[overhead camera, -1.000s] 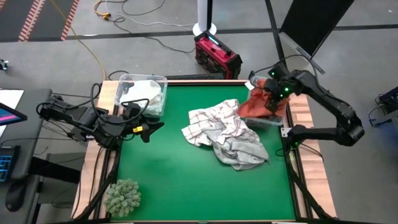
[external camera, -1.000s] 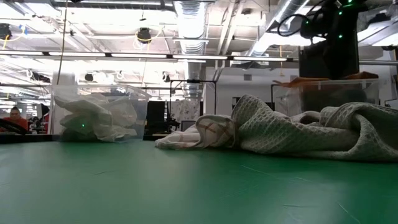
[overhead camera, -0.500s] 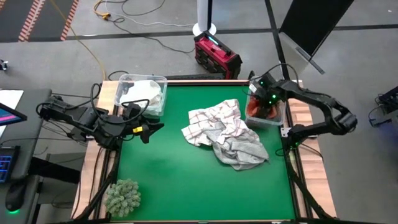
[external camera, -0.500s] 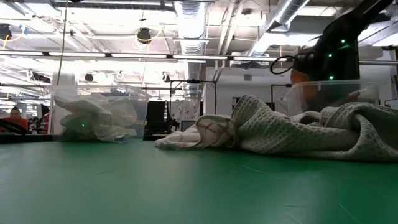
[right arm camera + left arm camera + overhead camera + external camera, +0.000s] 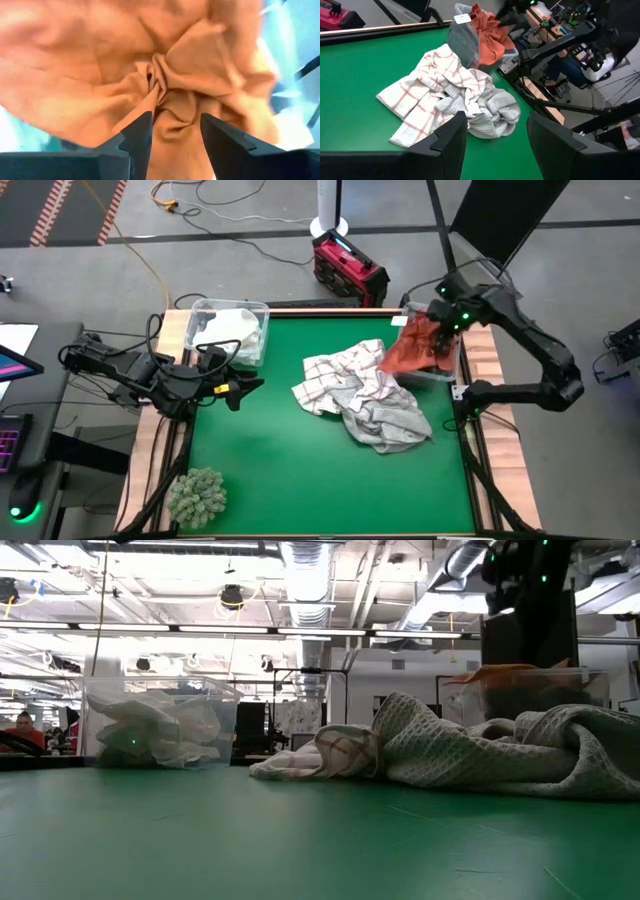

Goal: Sort towels by color in basket
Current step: Put the orange towel into the right transparent bin

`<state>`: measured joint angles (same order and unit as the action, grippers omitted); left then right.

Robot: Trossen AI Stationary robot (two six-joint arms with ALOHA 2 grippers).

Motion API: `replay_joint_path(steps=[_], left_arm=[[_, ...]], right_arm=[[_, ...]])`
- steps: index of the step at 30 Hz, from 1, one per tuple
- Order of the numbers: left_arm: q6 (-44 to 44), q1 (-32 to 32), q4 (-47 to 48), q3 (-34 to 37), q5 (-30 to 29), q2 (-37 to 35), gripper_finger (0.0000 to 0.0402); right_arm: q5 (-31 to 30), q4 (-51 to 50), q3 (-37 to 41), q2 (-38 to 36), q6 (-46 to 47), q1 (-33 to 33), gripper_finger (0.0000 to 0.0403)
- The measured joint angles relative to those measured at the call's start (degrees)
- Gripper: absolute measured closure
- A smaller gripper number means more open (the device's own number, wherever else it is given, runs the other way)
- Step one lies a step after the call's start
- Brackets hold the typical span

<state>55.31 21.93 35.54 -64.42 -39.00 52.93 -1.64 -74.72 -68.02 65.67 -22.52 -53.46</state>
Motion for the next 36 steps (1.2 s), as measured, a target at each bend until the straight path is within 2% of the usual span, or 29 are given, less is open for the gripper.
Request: replay_joint_path(steps=[2, 5, 8, 12, 16, 19, 22, 26, 30, 36], left_arm=[[0.0, 0.0, 0.0, 0.0, 0.0, 0.0, 0.0207], [0.1, 0.0, 0.0, 0.0, -0.1, 0.0, 0.0207], [0.1, 0.0, 0.0, 0.0, -0.2, 0.0, 0.0207], [0.5, 0.0, -0.1, 0.0, -0.2, 0.0, 0.0207], [0.5, 0.1, 0.0, 0.0, -0.1, 0.0, 0.0207], [-0.3, 0.1, 0.0, 0.0, 0.0, 0.0, 0.0207], [-0.6, 0.1, 0.0, 0.0, 0.0, 0.0, 0.0207], [-0.6, 0.1, 0.0, 0.0, 0.0, 0.0, 0.0207], [-1.0, 0.1, 0.0, 0.0, 0.0, 0.0, 0.0207], [-1.0, 0.1, 0.0, 0.0, 0.0, 0.0, 0.0207]], right_arm=[[-1.3, 0.6, -2.2, -0.5, -0.1, 0.1, 0.0207], [-6.5, 7.9, -2.7, -0.6, -1.9, -0.8, 0.0207], [-6.5, 15.3, -2.0, 1.4, -4.6, -2.4, 0.0211], [-6.0, 16.4, -0.7, 7.9, -4.1, -4.0, 0.0217], [-5.6, 20.2, 4.2, 14.8, -1.3, -4.8, 0.0226], [-2.7, 26.0, 9.7, 19.4, 0.9, -5.7, 0.0236], [-3.5, 29.7, 13.0, 22.6, 2.4, -6.2, 0.0246], [-3.6, 27.6, 11.1, 22.4, 2.1, -3.4, 0.0264], [-0.6, 23.9, 7.3, 18.4, 2.8, -2.1, 0.0273], [-0.8, 13.0, 1.5, 12.4, 3.0, 1.0, 0.0274]])
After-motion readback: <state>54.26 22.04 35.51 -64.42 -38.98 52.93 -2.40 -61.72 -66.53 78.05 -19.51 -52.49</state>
